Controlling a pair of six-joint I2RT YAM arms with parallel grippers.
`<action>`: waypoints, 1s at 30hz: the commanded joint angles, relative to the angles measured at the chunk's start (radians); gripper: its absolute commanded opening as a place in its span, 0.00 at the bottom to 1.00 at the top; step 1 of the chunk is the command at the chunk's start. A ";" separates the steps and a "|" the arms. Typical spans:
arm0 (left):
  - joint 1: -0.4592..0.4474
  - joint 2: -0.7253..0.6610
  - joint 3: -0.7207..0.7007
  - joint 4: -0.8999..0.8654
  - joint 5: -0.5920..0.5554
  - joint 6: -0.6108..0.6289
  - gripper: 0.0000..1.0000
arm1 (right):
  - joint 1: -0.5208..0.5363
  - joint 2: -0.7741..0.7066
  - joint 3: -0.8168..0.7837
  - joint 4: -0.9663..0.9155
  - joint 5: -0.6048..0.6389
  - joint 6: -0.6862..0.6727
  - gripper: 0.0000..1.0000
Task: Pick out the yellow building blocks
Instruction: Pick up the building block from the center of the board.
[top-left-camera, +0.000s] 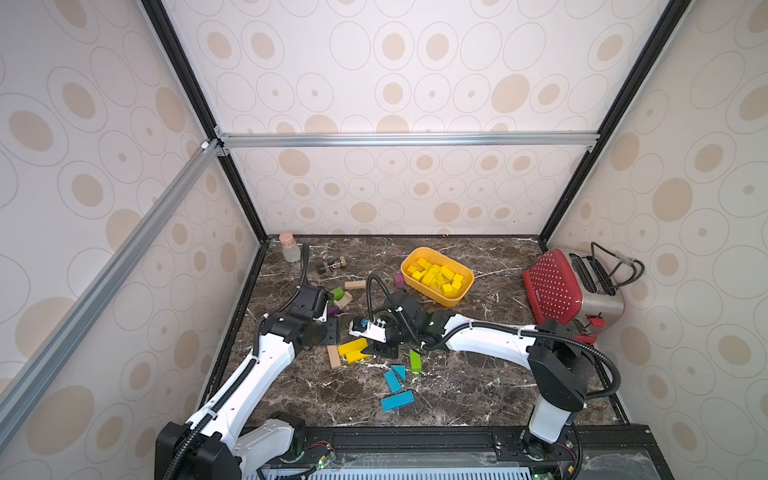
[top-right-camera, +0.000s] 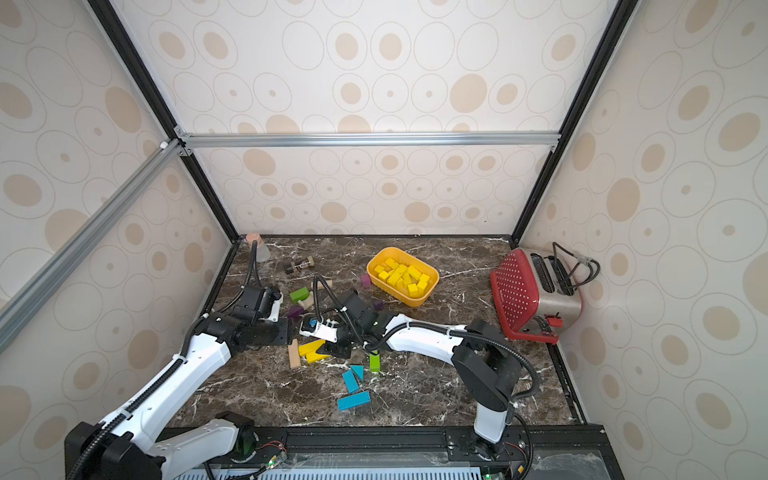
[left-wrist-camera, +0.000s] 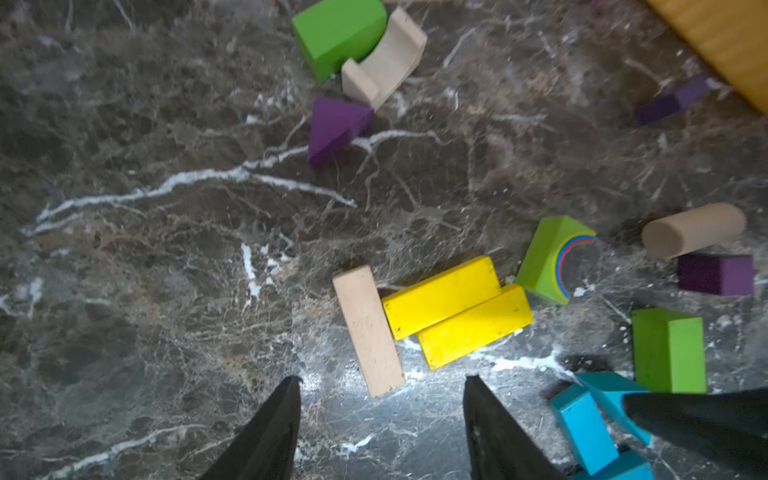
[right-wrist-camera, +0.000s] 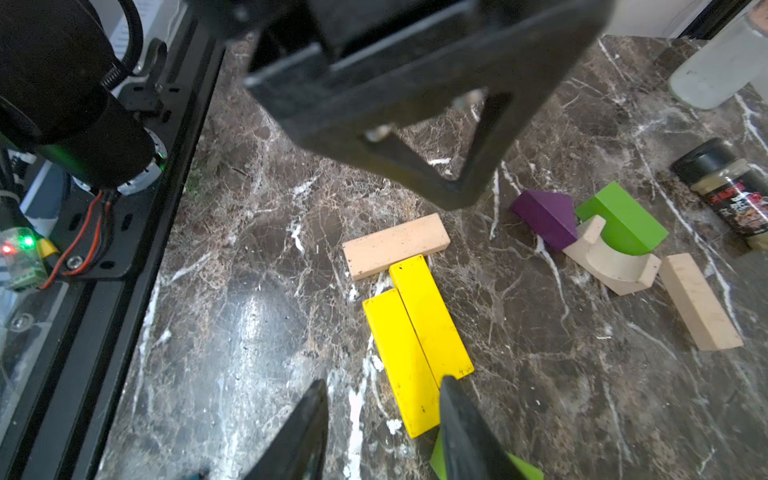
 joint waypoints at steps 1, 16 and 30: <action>0.006 -0.070 -0.058 -0.001 -0.041 -0.077 0.58 | 0.006 0.047 0.052 -0.066 -0.018 -0.095 0.44; 0.005 -0.230 -0.271 0.200 -0.083 -0.156 0.59 | 0.010 0.212 0.131 -0.140 0.138 -0.165 0.43; 0.006 -0.161 -0.303 0.272 -0.034 -0.161 0.61 | 0.035 0.279 0.204 -0.281 0.184 -0.214 0.40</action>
